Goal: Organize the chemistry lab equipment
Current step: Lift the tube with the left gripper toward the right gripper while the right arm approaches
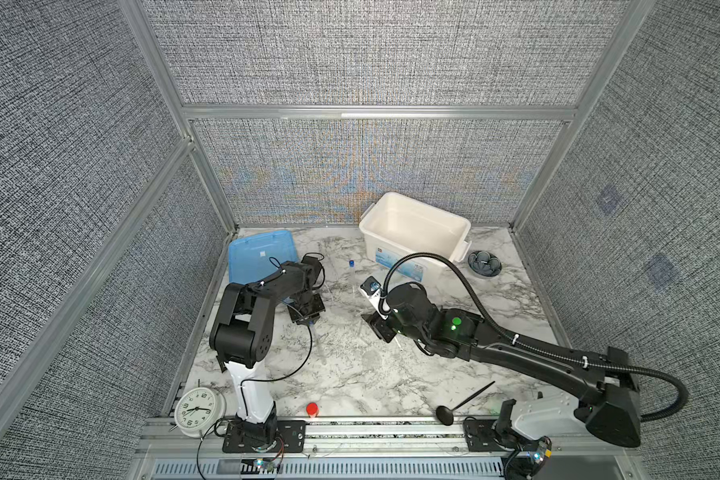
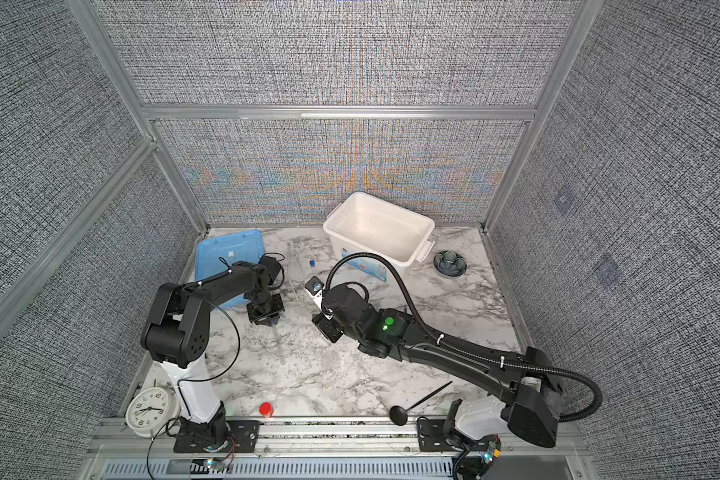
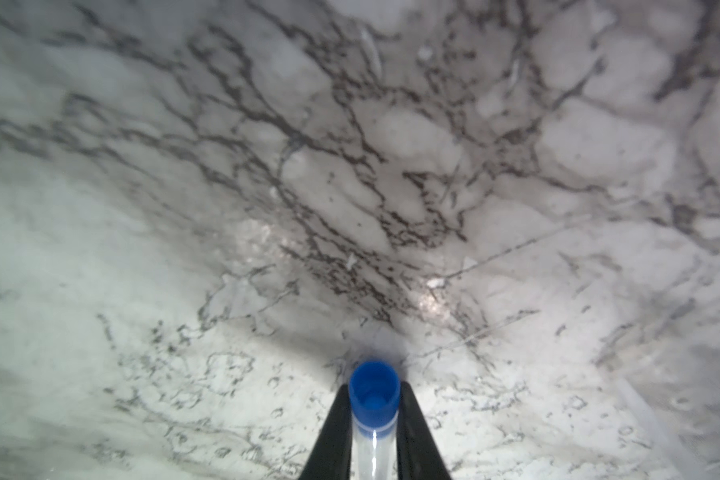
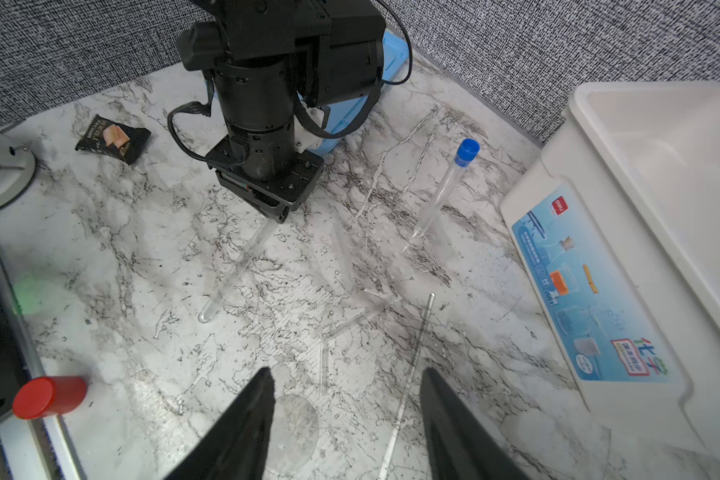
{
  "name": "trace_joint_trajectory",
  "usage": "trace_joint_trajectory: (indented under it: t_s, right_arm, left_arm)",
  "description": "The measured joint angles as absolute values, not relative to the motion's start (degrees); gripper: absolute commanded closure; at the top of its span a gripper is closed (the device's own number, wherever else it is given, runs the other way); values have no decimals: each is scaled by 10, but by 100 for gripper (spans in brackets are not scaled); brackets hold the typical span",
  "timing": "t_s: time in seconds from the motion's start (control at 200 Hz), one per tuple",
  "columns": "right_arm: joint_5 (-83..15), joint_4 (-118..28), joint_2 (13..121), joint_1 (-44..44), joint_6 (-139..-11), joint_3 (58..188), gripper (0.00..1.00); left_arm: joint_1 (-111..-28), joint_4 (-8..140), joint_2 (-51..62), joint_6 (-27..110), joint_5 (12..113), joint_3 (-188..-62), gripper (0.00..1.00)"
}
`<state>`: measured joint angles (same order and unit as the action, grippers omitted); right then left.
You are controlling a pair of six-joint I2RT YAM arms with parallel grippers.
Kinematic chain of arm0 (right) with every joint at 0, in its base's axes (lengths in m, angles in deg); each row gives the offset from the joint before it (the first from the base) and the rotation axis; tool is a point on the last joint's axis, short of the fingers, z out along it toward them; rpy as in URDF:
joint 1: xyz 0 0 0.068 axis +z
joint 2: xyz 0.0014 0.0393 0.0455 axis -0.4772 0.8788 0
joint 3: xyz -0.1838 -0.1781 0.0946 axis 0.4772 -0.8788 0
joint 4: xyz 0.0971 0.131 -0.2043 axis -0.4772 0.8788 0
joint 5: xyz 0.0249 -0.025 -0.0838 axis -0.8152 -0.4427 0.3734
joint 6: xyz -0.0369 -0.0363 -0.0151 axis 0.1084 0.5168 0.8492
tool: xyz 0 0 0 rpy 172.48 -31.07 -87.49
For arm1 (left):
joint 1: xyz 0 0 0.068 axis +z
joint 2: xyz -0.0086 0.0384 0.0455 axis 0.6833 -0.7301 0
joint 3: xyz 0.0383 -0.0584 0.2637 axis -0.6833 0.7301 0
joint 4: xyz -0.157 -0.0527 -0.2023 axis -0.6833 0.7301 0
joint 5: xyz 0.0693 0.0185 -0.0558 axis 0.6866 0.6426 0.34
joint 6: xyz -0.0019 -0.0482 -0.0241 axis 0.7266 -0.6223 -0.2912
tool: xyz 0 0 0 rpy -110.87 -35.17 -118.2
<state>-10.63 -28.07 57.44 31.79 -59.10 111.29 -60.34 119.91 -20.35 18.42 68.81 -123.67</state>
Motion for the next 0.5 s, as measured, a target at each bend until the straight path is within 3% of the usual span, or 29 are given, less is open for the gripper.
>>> trace_joint_trajectory:
  t_s: [0.34, 0.5]
  right_arm:
    - [-168, -335, 598, 316, -678, 1095, 40]
    - [-253, -335, 639, 275, -758, 1128, 40]
  left_arm:
    - [-604, 1224, -113, 194, 614, -1266, 82]
    - [-604, 1231, -72, 203, 564, -1276, 82]
